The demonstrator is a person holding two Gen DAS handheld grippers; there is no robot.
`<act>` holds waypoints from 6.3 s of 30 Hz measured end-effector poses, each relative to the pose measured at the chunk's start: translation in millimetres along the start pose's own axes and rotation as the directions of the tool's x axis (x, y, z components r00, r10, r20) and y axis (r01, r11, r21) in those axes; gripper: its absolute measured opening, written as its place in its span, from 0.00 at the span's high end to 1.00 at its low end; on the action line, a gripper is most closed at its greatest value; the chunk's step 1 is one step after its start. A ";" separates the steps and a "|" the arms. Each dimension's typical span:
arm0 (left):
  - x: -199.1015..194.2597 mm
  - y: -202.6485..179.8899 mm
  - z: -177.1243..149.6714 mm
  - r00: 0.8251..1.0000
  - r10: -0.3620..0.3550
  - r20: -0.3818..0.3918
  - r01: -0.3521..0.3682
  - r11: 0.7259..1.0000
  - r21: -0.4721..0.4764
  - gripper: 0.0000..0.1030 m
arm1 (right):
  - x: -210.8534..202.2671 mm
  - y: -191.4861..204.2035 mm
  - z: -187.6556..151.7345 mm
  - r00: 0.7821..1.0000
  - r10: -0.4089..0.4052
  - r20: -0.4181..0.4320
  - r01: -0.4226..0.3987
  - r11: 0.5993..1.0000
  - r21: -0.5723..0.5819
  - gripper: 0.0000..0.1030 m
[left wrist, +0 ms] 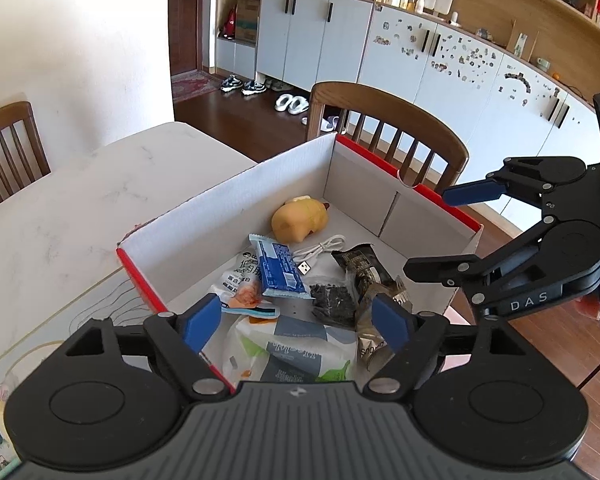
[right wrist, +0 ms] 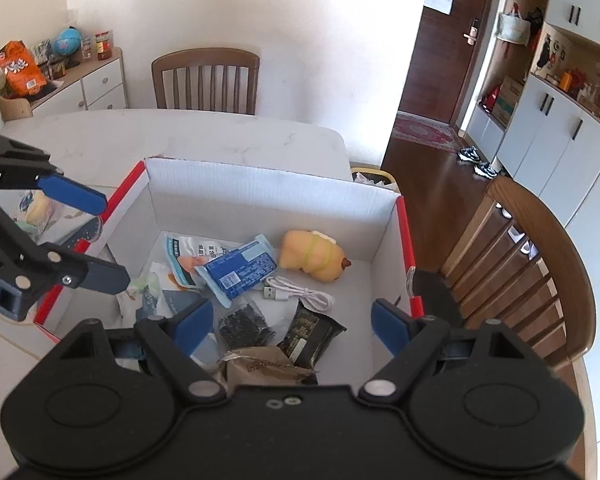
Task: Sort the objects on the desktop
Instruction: 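Withdraw both tools from the box back toward the mat, then move the left tool over the blueberry bread bag while the right tool approaches the mint-green stick, then grasp the mint-green stick with the right tool while the left tool grasps the blueberry bread bag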
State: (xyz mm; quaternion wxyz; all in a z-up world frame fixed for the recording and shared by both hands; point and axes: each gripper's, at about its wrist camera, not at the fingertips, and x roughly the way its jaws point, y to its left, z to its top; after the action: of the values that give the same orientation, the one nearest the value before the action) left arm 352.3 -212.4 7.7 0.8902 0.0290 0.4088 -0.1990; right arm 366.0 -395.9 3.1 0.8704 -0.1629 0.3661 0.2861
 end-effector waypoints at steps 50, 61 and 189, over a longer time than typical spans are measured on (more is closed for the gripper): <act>-104.8 135.4 -85.8 0.993 0.055 0.104 -0.047 0.996 -0.081 0.00 | -5.5 177.5 34.1 0.998 0.057 0.002 -0.057 0.998 0.029 0.15; -110.2 175.8 -102.7 0.991 0.095 0.092 -0.084 0.990 -0.112 0.00 | 7.8 227.6 46.0 0.992 0.124 -0.007 -0.124 0.992 -0.011 0.15; -5.7 281.6 -119.8 0.994 0.078 -0.081 -0.094 0.971 -0.219 0.49 | 113.5 323.8 7.9 0.996 0.023 -0.085 -0.016 0.996 0.084 0.93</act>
State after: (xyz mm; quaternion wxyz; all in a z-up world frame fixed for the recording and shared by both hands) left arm 369.6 74.0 -98.9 0.8804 -0.0459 0.4585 -0.1123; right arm 234.9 -95.4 -98.4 0.8570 -0.1350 0.4163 0.2720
